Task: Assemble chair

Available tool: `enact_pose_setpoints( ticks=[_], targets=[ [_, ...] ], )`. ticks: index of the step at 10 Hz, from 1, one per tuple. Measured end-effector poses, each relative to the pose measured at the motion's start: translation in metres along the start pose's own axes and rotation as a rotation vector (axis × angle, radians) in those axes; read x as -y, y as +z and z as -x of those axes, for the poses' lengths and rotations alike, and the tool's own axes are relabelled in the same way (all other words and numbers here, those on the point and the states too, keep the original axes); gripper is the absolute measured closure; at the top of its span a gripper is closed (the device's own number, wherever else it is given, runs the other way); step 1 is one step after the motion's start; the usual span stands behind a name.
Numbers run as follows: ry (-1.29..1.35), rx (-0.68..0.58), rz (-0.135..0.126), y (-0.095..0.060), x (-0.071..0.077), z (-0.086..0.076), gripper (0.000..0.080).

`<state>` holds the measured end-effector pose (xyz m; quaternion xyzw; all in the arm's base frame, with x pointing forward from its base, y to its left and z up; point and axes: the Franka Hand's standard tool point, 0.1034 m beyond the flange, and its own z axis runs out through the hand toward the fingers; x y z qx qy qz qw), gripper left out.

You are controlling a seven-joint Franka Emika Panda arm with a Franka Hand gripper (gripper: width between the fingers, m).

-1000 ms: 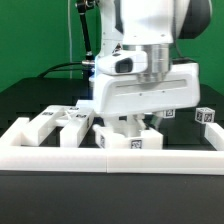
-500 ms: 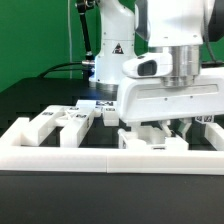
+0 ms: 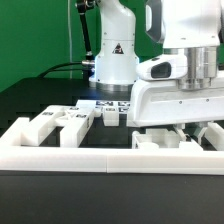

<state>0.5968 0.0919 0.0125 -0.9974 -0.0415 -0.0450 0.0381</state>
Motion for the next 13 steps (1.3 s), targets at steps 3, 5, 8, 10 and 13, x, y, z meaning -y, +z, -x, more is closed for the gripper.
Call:
enact_pose_setpoints(
  ticks=[3,5,8,10,13],
  targets=[
    [0.041,0.009,-0.004,-0.001,0.013,-0.005,0.0765],
    [0.045,0.018,-0.008,-0.002,0.019,-0.006,0.0765],
    [0.042,0.028,-0.008,-0.003,0.019,-0.004,0.0765],
    [0.042,0.027,-0.008,-0.003,0.019,-0.004,0.0691],
    [0.046,0.032,0.009,-0.003,0.009,-0.002,0.0378]
  ],
)
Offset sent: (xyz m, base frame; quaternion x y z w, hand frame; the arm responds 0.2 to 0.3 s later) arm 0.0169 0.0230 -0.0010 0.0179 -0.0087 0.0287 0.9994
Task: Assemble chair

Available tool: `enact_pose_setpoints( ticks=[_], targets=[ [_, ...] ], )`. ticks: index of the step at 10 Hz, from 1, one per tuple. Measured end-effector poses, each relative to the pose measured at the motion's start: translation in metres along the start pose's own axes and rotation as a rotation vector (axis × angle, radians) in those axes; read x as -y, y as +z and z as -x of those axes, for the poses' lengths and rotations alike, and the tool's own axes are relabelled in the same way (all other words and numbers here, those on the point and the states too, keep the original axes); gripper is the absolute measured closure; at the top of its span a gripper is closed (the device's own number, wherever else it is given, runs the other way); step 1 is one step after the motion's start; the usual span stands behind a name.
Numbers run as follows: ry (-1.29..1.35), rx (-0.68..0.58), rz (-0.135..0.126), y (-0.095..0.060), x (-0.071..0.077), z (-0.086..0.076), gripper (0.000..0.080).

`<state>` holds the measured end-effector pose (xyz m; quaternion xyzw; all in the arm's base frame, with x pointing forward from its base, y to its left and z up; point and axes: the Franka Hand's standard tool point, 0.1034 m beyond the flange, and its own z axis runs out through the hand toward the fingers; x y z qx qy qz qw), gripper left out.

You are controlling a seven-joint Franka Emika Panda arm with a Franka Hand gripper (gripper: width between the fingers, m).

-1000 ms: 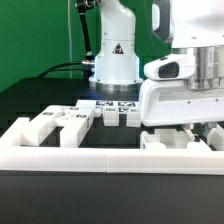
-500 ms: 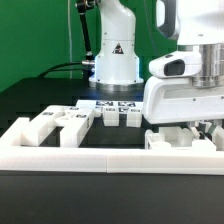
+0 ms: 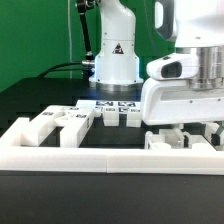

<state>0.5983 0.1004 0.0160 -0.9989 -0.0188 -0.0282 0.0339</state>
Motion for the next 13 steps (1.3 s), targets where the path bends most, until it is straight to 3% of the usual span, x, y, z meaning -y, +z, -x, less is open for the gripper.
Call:
enact_pose_setpoints(
  ticks=[1,2,4,6,8,9,12,13],
  targets=[
    [-0.024,-0.006,0.002,-0.007,-0.003,-0.002,0.0213],
    [-0.089,-0.011,0.002,-0.021,-0.007,-0.002,0.0169],
    [-0.147,-0.029,0.005,-0.052,-0.027,0.005,0.0154],
    [-0.167,-0.030,0.009,-0.072,-0.038,0.019,0.0151],
    [-0.212,-0.026,0.020,-0.077,-0.056,0.049,0.0151],
    [-0.313,-0.065,0.037,-0.073,-0.067,0.053,0.0151],
    [-0.292,-0.057,0.034,-0.072,-0.066,0.055,0.0151],
    [-0.209,-0.070,0.036,-0.074,-0.064,0.063,0.0151]
  ],
)
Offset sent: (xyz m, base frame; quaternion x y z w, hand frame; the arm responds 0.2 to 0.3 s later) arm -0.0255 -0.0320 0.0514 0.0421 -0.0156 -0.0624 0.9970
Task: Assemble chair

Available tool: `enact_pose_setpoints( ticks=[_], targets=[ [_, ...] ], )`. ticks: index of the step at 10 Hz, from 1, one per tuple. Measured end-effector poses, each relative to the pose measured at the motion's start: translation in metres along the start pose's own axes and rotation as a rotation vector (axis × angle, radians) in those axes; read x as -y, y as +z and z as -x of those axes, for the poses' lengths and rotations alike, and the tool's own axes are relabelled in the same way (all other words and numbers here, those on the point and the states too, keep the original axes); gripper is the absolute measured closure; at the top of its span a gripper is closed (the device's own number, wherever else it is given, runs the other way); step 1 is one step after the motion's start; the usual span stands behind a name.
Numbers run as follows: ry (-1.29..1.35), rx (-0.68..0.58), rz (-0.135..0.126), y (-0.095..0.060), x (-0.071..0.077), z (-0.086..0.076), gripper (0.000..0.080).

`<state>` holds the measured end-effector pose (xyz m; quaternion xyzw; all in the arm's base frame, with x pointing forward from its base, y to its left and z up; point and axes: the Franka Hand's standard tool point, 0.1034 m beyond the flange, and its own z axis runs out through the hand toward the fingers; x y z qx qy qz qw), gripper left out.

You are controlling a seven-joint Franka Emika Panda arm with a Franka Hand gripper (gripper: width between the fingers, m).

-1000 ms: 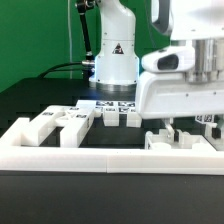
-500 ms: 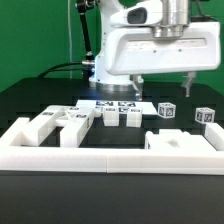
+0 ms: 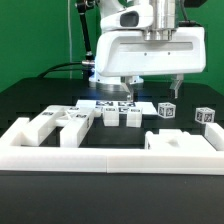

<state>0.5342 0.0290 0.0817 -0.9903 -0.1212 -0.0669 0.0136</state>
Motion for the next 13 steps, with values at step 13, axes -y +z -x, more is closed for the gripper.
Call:
enact_pose_setpoints(
  ticks=[13],
  targets=[
    [0.233,0.350,-0.064,0.004,0.004,0.067,0.0151]
  ],
)
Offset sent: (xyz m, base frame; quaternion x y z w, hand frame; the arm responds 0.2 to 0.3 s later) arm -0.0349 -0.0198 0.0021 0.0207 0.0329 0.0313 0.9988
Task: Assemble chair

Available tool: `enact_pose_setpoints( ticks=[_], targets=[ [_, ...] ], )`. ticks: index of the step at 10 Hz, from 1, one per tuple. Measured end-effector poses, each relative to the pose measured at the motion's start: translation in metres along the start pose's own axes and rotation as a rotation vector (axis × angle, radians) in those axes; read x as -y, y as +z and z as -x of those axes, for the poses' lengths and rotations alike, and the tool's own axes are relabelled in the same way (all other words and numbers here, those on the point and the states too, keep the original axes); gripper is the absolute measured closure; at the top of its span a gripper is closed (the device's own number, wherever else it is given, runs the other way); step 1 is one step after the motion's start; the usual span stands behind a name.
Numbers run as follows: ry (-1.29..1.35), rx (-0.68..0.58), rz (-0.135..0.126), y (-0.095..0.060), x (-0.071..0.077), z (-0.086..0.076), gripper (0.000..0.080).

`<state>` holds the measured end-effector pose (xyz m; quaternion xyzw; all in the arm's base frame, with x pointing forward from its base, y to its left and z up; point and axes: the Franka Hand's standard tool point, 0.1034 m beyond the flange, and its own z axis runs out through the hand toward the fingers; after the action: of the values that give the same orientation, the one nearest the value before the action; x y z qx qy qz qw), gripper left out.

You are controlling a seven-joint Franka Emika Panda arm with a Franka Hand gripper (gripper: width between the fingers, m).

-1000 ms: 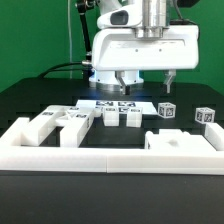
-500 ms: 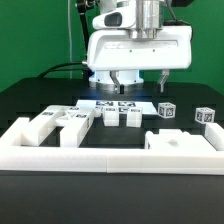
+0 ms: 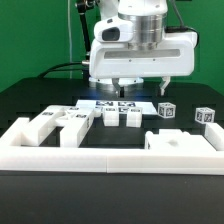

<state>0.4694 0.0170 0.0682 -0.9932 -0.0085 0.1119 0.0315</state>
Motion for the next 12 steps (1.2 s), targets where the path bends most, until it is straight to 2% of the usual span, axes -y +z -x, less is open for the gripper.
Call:
enact_pose_setpoints(
  ticks=[2,3,4,6,7,9,11,12],
  targets=[
    [0.002,0.160,-0.017,0.004,0.003,0.006,0.0151],
    [0.022,0.225,-0.018,0.011,0.002,0.008,0.0151],
    [0.041,0.344,-0.009,0.019,0.001,0.017,0.0151],
    [0.039,0.439,-0.017,0.022,0.001,0.012,0.0151],
    [0.039,0.510,-0.021,0.023,0.002,0.017,0.0151],
    [0.059,0.523,-0.014,0.025,-0.004,0.011,0.0151],
    [0.069,0.521,-0.022,0.027,-0.014,0.010,0.0151],
    [0.066,0.521,-0.021,0.027,-0.012,0.010,0.0151]
  ],
)
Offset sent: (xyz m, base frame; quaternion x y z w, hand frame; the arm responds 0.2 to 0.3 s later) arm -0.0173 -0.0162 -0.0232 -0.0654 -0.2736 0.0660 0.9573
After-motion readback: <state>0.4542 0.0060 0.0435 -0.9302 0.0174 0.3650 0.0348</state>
